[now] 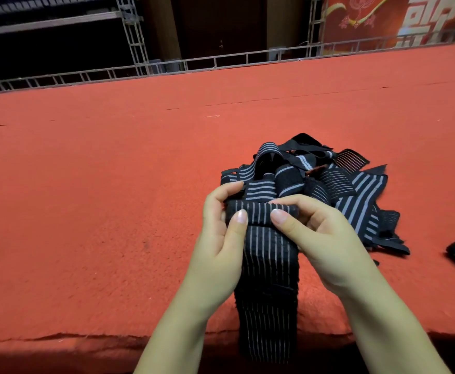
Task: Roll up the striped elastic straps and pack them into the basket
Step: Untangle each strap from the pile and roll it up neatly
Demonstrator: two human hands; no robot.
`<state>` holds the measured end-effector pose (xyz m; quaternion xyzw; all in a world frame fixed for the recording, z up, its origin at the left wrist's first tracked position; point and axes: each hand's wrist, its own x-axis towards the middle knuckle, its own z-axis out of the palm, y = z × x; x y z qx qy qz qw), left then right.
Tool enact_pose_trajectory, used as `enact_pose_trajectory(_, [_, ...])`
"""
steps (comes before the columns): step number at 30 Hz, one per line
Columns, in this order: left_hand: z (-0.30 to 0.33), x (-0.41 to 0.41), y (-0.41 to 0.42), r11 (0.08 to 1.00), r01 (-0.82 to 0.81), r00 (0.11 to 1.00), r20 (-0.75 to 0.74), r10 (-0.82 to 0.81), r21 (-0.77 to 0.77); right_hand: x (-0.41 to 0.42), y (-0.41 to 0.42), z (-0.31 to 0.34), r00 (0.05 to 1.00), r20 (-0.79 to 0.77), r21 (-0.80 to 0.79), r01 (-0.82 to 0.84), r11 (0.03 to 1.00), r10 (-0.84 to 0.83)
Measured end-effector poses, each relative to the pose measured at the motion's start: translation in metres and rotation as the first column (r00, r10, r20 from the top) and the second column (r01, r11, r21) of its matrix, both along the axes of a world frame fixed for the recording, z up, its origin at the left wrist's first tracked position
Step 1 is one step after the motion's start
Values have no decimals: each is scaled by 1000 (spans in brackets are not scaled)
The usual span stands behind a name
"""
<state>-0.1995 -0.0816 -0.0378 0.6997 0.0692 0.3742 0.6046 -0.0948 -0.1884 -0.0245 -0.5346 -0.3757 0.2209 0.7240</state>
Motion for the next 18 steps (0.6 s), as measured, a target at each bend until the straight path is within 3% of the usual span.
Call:
enact_pose_trajectory(6, [0,3,-4,996,14,1000,7,-14,-89,-2,0,-3,969,176,40,169,985,-173])
enact_pose_trajectory(13, [4,4,-8,989,53,998,-34,-58,-140,-6,2,-5,839,397,123,354,927,-373])
enact_pose_trajectory(15, [6,4,-8,989,43,998,-44,-49,-138,-6,3,-6,788,471,145,375,916,-397])
enact_pose_trajectory(18, [5,6,-7,988,-32,999,-31,28,-151,-6,4,-7,788,497,163,327,931,-364])
